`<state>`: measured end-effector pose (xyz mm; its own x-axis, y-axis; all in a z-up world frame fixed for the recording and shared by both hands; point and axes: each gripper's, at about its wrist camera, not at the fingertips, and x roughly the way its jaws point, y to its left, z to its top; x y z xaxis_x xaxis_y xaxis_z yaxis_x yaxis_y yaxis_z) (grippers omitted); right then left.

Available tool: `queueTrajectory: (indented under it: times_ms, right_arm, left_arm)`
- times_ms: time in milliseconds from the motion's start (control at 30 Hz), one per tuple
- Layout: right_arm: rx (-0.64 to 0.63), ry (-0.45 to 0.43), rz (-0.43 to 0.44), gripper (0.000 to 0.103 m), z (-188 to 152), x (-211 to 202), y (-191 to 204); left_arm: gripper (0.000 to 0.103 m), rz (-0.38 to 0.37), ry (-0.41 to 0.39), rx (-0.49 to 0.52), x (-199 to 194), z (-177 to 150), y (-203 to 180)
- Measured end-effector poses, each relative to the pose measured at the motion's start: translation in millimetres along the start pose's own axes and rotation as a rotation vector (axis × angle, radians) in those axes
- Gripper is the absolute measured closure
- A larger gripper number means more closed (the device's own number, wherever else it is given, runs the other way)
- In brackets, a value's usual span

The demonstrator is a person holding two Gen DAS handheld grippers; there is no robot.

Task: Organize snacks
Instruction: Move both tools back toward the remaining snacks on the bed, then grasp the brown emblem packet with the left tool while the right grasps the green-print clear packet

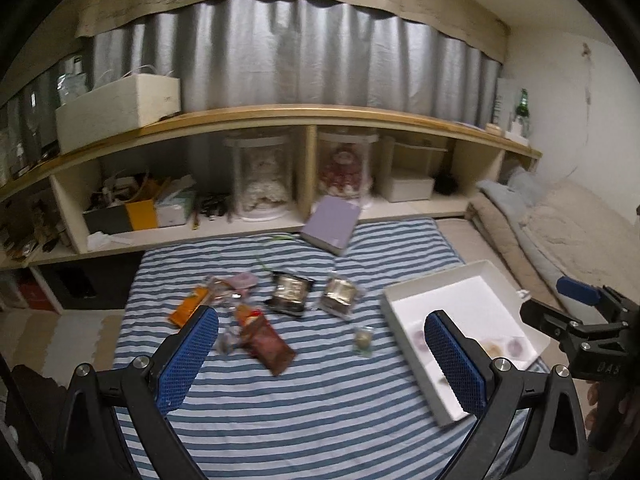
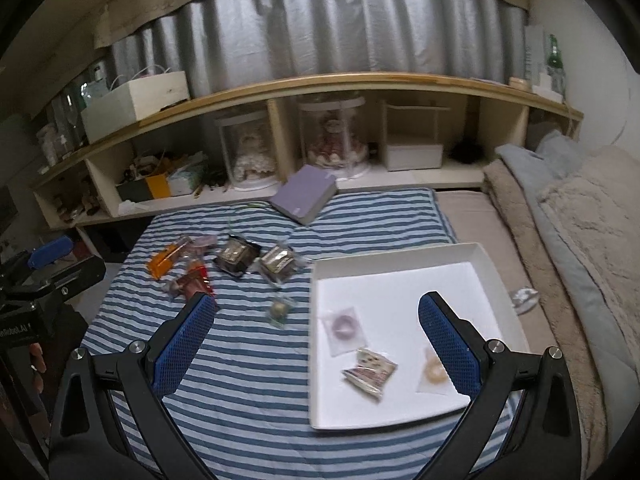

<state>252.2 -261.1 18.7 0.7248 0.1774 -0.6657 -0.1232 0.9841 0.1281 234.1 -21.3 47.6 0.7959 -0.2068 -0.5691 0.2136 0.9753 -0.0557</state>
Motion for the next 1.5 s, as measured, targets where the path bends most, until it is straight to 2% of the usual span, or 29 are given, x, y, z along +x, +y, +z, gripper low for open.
queueTrajectory:
  times_ms: [200,300,433,533,600,633,667,700,767,833,1000,1167,1500]
  right_arm:
    - [0.003,0.013,0.040,0.000,3,25,28]
    - [0.017,0.011,0.042,0.000,6,41,38]
    - [0.082,0.004,0.033,0.000,9,68,44]
    - [0.120,0.039,0.031,0.000,8,97,44]
    - [0.156,0.066,0.037,0.000,5,115,41]
    - [0.183,0.079,0.053,0.002,3,125,38]
    - [0.204,0.096,0.070,0.009,1,135,35]
    - [0.223,0.122,0.083,0.021,-2,146,33]
    - [0.259,0.174,0.096,0.031,-9,169,29]
    - [0.295,0.226,0.119,0.038,-18,191,25]
    - [0.375,0.338,0.128,0.058,-38,234,18]
    - [0.381,0.380,0.090,0.061,-47,257,20]
    - [0.384,0.406,-0.032,0.072,-58,283,27]
  left_arm:
    - [0.000,0.040,0.004,-0.064,13,1,40]
    - [0.000,0.036,0.013,-0.124,27,2,56]
    - [0.000,0.023,0.042,-0.239,63,6,69]
    - [0.005,0.023,0.084,-0.303,99,7,72]
    - [0.012,0.031,0.121,-0.342,127,7,76]
    - [0.014,0.030,0.137,-0.356,138,6,77]
    - [0.016,0.028,0.155,-0.370,152,6,77]
    - [0.018,0.025,0.183,-0.381,169,2,77]
    - [0.021,0.038,0.218,-0.387,193,-1,77]
    - [0.022,0.055,0.261,-0.396,221,-8,77]
    - [0.023,0.057,0.333,-0.499,275,-28,84]
    - [0.023,0.083,0.367,-0.525,312,-40,93]
    - [0.027,0.112,0.382,-0.507,343,-50,92]
